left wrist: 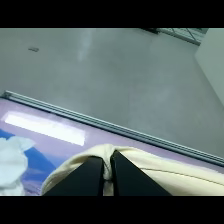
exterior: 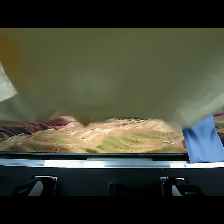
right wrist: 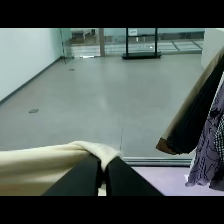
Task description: Fold the clothes and pants, and hang the long-sleeved shirts on hangers.
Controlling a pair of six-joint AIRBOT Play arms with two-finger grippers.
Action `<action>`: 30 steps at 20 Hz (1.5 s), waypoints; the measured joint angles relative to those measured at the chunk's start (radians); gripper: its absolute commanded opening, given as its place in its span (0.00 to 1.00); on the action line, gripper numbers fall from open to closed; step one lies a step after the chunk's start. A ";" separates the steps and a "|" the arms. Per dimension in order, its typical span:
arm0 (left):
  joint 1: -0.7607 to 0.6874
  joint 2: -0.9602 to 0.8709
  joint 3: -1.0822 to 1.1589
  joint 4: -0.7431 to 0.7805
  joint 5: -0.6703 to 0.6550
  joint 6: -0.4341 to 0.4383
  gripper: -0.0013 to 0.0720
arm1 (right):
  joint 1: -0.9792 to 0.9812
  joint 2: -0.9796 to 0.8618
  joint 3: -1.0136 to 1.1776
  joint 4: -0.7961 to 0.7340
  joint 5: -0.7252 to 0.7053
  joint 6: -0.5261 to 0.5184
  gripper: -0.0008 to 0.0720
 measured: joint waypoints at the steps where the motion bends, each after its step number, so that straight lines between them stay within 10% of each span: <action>1: 0.000 -0.006 -0.001 0.005 -0.008 0.000 0.05 | 0.000 -0.013 0.001 -0.005 0.017 0.016 0.05; 11: -0.101 -0.486 -0.264 -0.101 -0.075 0.202 0.05 | 0.001 -0.562 -0.074 0.054 0.319 0.124 0.05; 22: -0.201 -0.988 -0.303 -0.122 0.214 0.325 0.05 | 0.001 -1.041 -0.120 0.101 0.093 0.124 0.05; 30: -0.167 -1.001 -0.302 -0.117 -0.076 0.377 0.05 | 0.001 -1.065 -0.122 0.096 0.352 0.136 0.05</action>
